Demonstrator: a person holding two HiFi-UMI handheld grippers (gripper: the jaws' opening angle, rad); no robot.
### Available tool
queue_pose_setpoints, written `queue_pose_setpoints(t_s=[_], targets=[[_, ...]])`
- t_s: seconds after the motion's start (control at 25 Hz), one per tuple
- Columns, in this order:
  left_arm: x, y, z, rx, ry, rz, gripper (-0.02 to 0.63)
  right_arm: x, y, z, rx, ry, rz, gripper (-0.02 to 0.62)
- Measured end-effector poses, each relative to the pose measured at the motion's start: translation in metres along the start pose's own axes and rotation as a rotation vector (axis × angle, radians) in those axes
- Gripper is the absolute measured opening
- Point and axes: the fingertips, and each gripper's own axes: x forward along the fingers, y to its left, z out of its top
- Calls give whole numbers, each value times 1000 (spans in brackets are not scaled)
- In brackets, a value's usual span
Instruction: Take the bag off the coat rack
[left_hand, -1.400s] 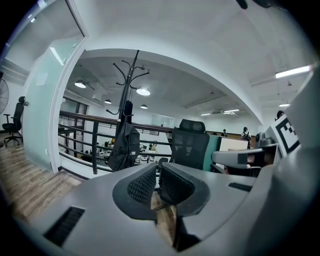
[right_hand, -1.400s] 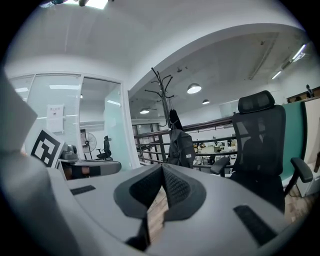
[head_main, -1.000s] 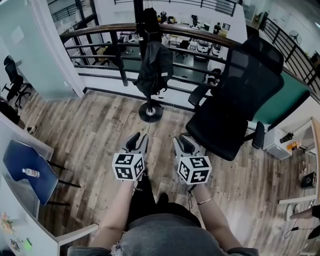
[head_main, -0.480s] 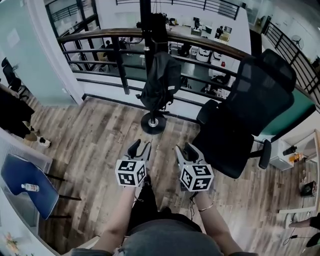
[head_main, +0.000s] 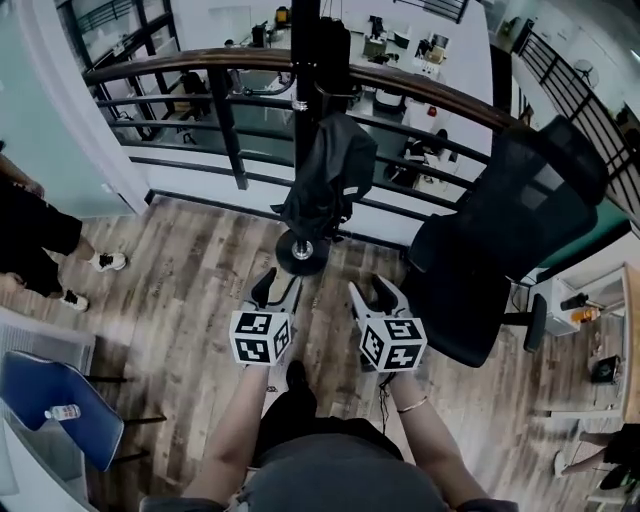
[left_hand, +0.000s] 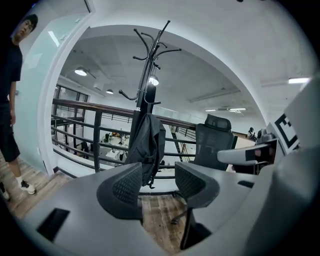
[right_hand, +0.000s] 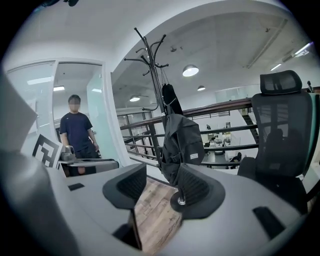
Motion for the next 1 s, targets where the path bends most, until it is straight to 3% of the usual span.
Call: queue_pose_setpoints(t_s=[0.24, 0.56, 1.0], targets=[[31, 36, 13, 3, 5, -30, 206, 44, 8, 14, -20, -10, -48, 207], [56, 53, 9, 7, 34, -54, 216, 72, 5, 14, -30, 3, -100, 209], [108, 72, 22, 45, 81, -35, 229, 135, -17, 34, -59, 24, -85, 221]])
